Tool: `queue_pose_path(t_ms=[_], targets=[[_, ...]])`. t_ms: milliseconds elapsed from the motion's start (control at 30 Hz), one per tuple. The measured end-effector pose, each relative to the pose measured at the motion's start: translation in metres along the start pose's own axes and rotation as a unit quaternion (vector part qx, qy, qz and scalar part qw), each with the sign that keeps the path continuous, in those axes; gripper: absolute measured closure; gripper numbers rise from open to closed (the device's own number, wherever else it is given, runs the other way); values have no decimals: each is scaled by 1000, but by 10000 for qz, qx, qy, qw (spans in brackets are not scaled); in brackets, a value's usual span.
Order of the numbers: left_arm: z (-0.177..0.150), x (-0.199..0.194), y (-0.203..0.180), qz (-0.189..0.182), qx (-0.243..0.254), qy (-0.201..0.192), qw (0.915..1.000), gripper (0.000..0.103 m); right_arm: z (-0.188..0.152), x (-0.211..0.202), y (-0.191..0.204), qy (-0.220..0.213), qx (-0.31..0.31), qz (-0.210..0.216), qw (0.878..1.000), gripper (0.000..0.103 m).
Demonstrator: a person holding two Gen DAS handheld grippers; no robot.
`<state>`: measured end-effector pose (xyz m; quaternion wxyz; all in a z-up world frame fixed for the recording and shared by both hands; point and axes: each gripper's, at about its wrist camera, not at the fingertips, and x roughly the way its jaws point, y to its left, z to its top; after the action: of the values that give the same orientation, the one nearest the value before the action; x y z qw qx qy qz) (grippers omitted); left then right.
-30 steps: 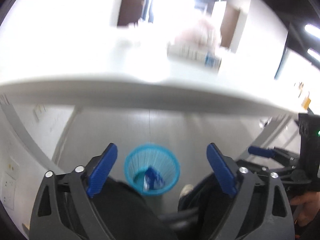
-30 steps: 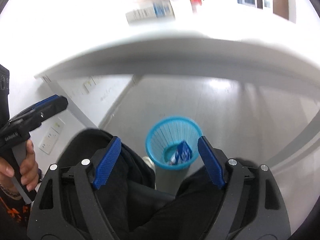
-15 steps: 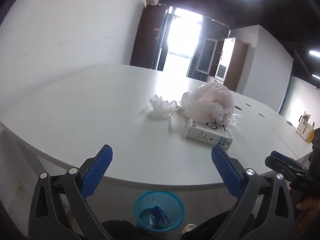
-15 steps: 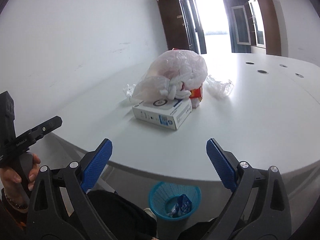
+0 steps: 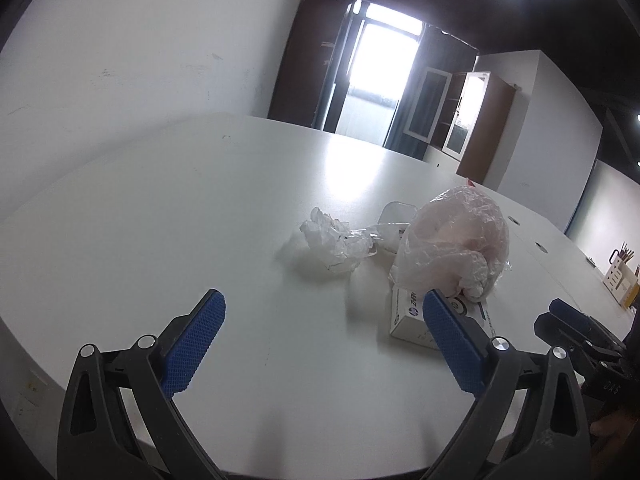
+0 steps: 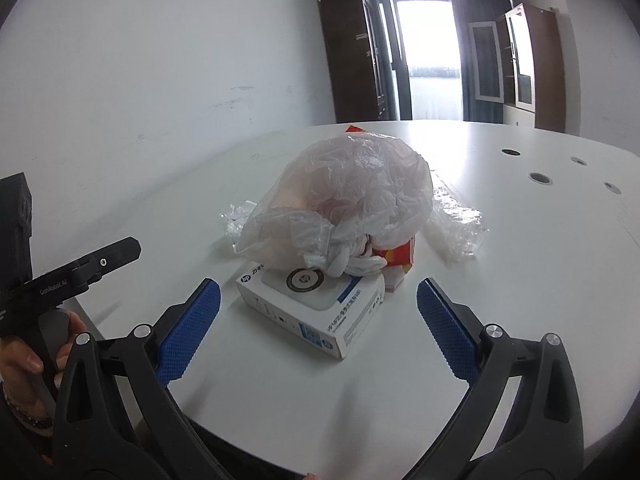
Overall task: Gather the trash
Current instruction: 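Grasp the crumpled clear bag with the left tool while the right tool grasps the large translucent bag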
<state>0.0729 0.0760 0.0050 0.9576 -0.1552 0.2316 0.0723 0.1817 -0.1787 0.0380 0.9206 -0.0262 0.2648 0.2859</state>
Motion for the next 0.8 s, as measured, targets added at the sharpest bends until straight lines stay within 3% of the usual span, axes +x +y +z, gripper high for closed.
queue_pose_path(t_ms=[200,400,633,733,800], targets=[[25,38,5,-83,-138,437,9989,6,24,30,-10,228,72,-44,9997,12],[56,80,0,174,-41,733,9971,6,43,60,-21,503,184,-196,9984,17],[73,126,2,151,-362,1249,9914,7,49,88,-27,906,285,-115,9954,25],[69,142,1,227,-261,1427,9892,15,44,94,-26,1028,356,-59,9941,35],[63,149,3,194,-247,1549,9874,31,43,94,-27,1053,379,-27,9937,45]])
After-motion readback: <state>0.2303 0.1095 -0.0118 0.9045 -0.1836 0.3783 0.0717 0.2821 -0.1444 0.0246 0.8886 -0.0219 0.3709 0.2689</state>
